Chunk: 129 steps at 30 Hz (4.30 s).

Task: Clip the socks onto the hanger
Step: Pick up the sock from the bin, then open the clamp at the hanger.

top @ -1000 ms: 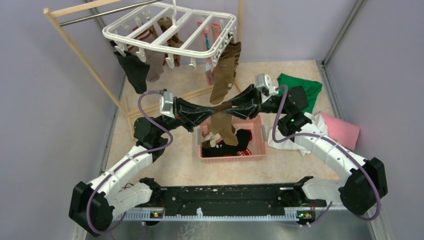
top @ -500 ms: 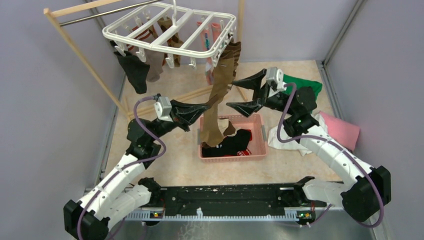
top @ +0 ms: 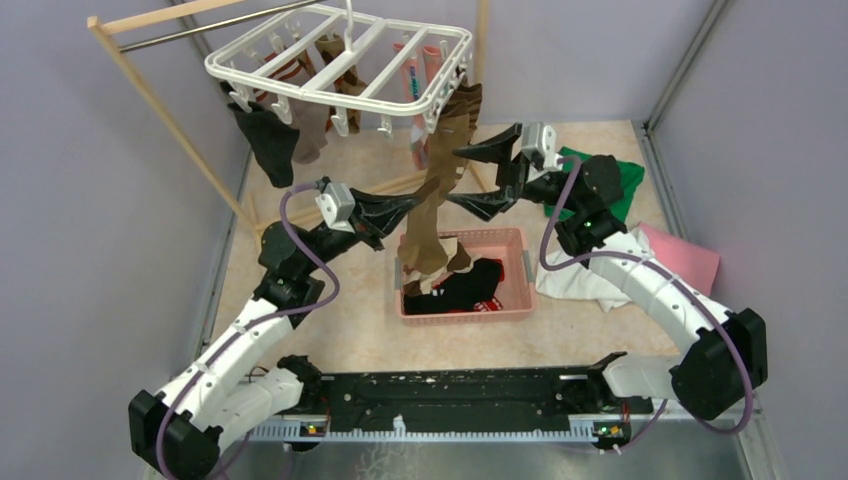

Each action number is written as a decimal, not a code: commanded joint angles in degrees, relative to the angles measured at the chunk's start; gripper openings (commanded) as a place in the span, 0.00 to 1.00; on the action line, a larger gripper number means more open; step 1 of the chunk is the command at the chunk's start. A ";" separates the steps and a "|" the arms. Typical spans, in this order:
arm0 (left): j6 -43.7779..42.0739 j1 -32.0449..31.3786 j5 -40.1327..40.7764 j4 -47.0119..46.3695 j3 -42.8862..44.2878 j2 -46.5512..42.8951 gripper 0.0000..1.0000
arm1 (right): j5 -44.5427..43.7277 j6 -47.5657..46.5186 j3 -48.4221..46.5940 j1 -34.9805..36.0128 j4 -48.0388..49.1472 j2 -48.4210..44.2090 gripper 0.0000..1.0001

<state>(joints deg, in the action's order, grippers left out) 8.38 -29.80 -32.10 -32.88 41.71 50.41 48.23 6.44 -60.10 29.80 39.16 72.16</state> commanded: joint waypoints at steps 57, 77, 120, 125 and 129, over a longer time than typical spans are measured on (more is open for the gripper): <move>0.39 -5.84 16.20 -4.52 8.27 9.32 0.16 | -22.53 -9.99 -2.74 4.30 -13.85 -1.26 0.00; -0.39 -5.95 17.83 9.55 19.37 7.53 0.87 | -16.91 -14.61 0.60 1.63 -11.42 -4.78 0.00; 31.15 -7.46 22.04 -0.29 4.29 9.36 0.00 | -1.56 7.27 4.36 11.22 0.10 -2.22 0.00; 31.54 -8.15 19.94 -1.07 4.79 10.76 0.00 | -4.12 6.30 2.30 12.38 -3.61 0.53 0.00; 31.58 -8.38 18.99 -0.32 4.47 10.80 0.00 | -5.50 5.44 2.26 12.37 -4.74 0.96 0.00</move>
<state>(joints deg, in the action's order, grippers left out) 39.07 -37.58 -11.29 -29.41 45.21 61.52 44.91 13.08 -54.54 41.63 34.65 73.03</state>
